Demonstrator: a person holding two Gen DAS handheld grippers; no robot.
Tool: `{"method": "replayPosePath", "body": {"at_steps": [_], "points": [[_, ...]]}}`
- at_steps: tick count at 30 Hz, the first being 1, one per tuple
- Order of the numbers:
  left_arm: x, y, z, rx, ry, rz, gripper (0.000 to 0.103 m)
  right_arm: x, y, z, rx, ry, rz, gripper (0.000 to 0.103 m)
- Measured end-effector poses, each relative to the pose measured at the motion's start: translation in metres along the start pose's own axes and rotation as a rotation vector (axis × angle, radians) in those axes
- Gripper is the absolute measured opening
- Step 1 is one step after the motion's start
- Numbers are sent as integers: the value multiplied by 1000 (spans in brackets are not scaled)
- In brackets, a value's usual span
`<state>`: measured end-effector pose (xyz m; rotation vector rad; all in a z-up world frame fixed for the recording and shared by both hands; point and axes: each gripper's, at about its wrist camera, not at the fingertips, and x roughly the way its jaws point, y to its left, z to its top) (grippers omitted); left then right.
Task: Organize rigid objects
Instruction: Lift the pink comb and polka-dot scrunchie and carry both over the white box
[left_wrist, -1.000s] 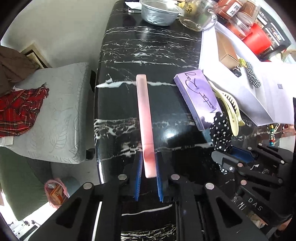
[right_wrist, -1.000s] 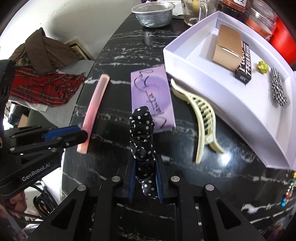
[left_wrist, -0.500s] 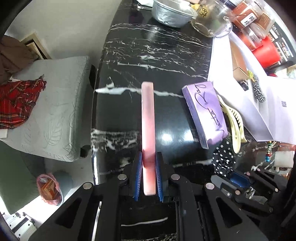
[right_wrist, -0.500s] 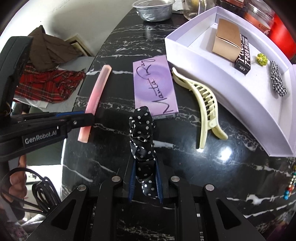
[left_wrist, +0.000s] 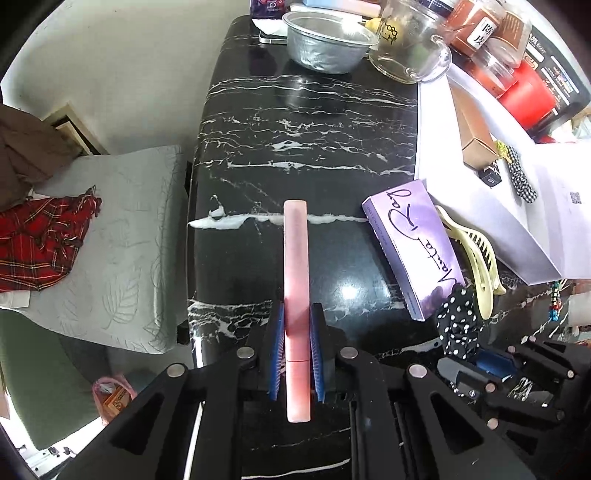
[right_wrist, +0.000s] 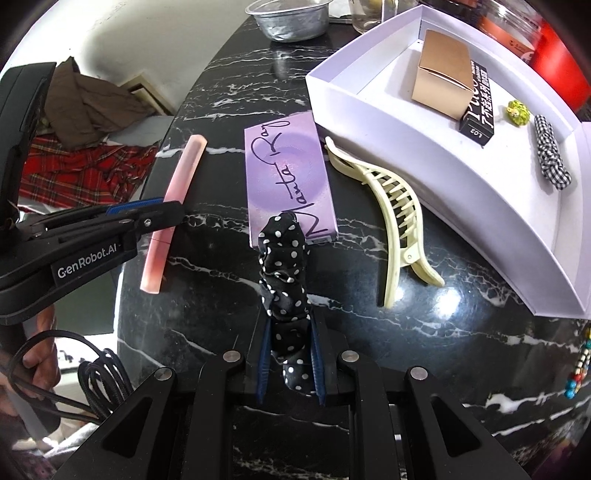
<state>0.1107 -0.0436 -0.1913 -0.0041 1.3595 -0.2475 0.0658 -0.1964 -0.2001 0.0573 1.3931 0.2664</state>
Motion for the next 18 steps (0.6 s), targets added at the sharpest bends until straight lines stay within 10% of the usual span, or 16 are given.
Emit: {"method": "replayPosePath", "body": {"at_steps": [18], "points": [[-44,7,-37,-9,-17,-34,13,-17,18,-6,-47,-39,12,19]]}}
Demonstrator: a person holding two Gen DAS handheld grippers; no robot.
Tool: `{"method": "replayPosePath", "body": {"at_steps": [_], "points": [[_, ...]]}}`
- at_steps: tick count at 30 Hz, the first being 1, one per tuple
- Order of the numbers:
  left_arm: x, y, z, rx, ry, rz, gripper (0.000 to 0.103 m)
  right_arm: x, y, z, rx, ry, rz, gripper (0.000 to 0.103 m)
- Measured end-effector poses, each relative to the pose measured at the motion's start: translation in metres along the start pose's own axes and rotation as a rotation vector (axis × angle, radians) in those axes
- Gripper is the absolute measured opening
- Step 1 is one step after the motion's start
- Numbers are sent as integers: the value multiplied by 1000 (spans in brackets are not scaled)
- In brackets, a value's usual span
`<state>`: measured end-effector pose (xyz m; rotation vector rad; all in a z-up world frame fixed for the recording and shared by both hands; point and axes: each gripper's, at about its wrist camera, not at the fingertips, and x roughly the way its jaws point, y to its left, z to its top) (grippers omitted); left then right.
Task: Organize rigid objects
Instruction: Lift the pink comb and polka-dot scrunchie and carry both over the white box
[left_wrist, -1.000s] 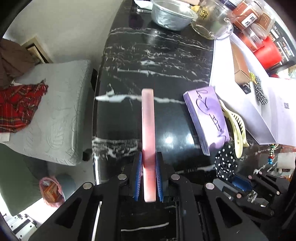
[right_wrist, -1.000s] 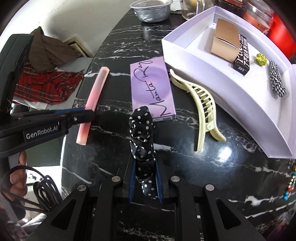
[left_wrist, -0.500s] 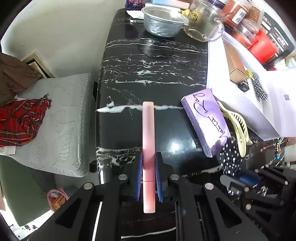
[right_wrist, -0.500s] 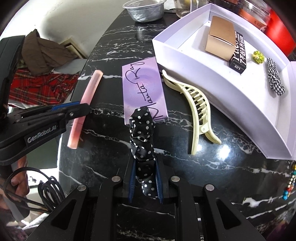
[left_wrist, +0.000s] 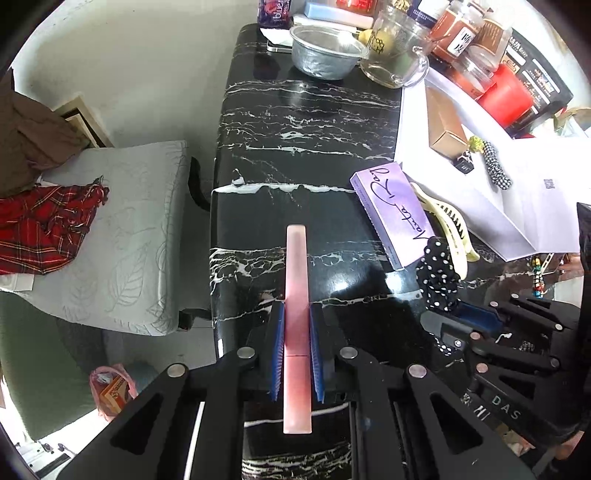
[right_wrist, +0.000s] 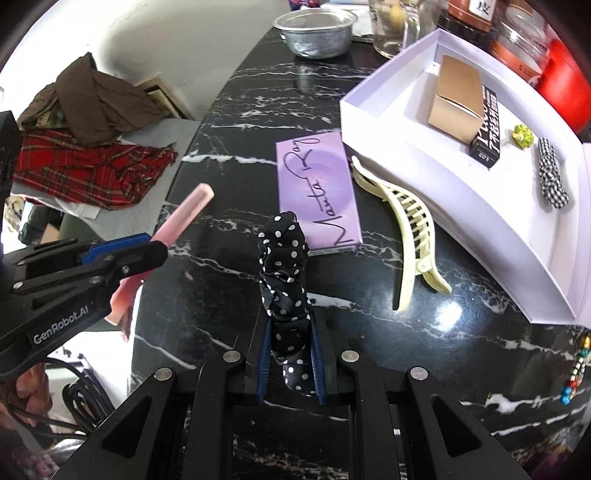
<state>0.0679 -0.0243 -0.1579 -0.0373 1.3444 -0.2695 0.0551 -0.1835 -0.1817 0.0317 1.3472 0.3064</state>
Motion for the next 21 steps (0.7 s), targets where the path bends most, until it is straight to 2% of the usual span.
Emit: {"method": "replayPosePath", "body": {"at_steps": [10,21], "points": [[-19,-5,-2,20,-41,-11,13,-16,13,0,-15,-45,4,19],[22,-7,-15,26,49,-25,13,-17,5,-9,13,-40,-13,19]]}}
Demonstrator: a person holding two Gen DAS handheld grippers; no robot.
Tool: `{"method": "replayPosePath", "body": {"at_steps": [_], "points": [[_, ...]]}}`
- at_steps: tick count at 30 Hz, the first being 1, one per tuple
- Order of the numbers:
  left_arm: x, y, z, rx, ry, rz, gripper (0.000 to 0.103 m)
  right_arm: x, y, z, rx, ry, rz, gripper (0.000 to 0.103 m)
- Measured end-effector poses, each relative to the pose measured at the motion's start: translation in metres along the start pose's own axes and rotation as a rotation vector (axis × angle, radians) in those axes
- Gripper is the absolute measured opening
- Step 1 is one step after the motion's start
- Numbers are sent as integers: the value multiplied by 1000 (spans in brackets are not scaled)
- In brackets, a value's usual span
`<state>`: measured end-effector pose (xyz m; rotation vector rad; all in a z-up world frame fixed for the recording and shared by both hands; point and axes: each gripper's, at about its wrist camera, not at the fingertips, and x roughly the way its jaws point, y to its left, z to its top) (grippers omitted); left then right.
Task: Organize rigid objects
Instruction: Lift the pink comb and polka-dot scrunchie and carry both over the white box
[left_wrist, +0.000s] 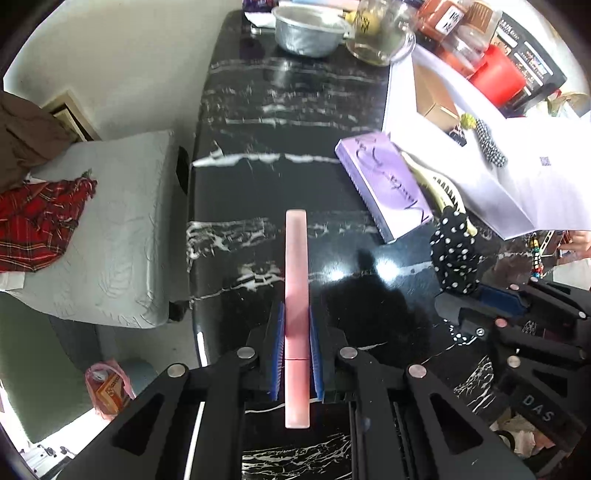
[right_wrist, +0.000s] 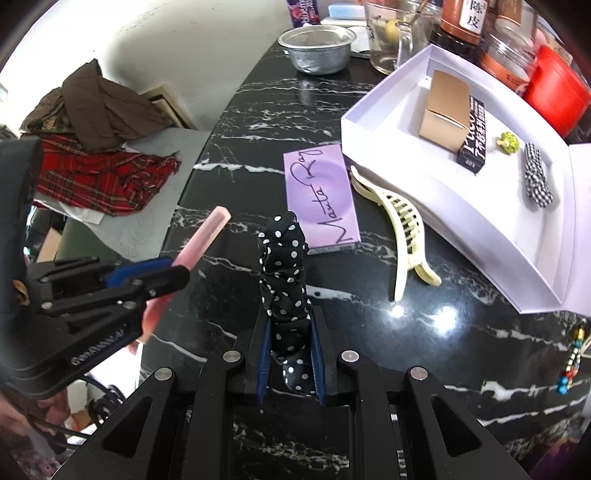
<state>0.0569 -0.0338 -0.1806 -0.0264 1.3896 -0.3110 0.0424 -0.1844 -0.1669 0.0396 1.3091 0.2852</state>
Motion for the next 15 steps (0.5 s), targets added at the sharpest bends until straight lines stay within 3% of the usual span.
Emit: {"method": "replayPosePath", "body": {"at_steps": [10,15], "points": [[16,0,5,20,47,-3,14,10,-4,0,4,24,-2,19],[16,-11,4,83,-2,51,14,16,-6,0,11,39,-1,19]]}}
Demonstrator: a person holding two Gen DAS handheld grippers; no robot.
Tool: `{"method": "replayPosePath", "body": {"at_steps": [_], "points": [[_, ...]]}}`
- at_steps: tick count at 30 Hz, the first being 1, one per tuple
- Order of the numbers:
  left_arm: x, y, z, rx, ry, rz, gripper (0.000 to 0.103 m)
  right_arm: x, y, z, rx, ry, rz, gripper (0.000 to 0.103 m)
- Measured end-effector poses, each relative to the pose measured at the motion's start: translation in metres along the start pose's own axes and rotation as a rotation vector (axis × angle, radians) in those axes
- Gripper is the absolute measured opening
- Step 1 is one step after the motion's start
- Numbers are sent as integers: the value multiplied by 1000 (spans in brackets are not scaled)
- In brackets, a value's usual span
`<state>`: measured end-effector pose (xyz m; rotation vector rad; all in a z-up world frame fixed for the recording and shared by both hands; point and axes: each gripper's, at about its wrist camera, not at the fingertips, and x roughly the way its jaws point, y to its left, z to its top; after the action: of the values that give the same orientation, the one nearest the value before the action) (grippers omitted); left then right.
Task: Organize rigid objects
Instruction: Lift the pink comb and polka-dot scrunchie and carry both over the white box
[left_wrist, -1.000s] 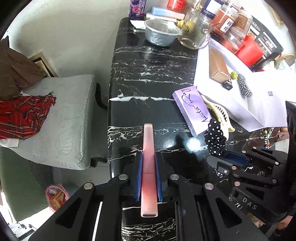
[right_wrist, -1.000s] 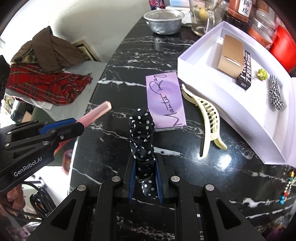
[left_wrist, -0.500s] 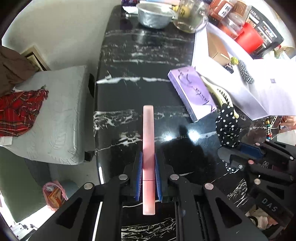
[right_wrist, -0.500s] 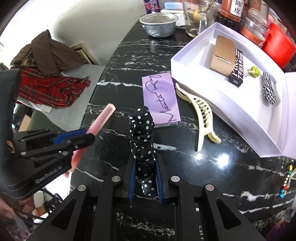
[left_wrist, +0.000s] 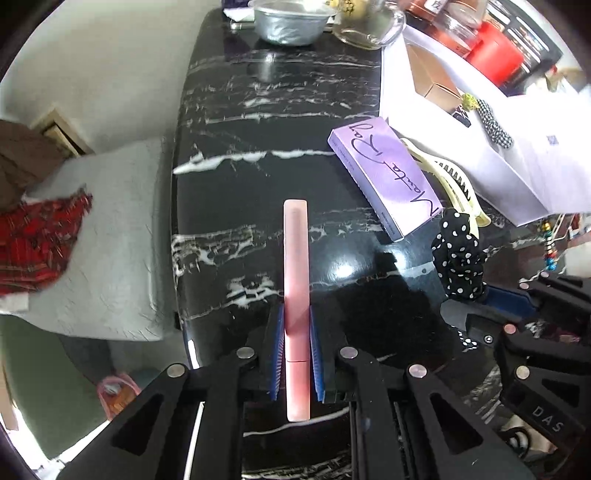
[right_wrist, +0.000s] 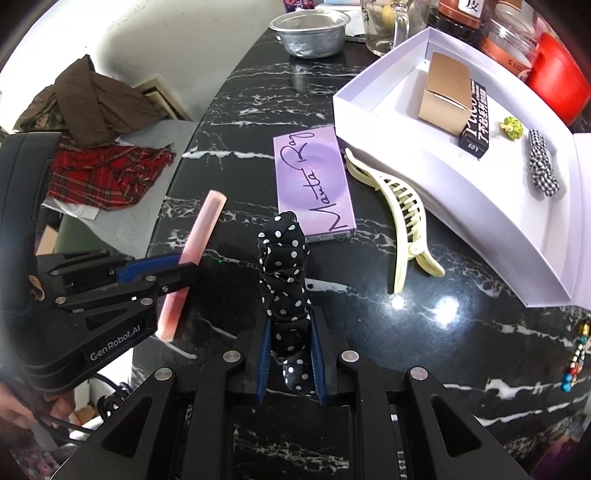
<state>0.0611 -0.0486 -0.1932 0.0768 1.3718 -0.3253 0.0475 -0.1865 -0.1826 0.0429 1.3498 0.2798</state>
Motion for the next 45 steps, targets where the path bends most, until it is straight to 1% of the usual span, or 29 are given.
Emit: {"method": "replayPosePath", "body": {"at_steps": [4,10,13,20,25,33,38,45], "points": [[-4,-2,1,-9,-5,-10,13,1,-1,1,0,-2,-4,19],[-25,-1,1,6,-32,-18,13,-3,-3,2,10,-15,6,19],[-39,1,1,-2,-48,-27,13,-5,-1,1,5,-21,15,19],[-68,1,8,-5,-100,-27,13,-16,9,5,-21,-49,30,19],[-86,-3,18,6,-139,-27,13,-31,14,9,-26,-82,31,19],[-107,-25,33,71,-190,-43,13,-62,6,17,8,-138,11,19],[-112,-38,41,102,-198,-63,13,-76,-3,17,43,-154,-12,19],[-112,-60,52,160,-199,-91,13,-88,-24,8,113,-157,-35,19]]}}
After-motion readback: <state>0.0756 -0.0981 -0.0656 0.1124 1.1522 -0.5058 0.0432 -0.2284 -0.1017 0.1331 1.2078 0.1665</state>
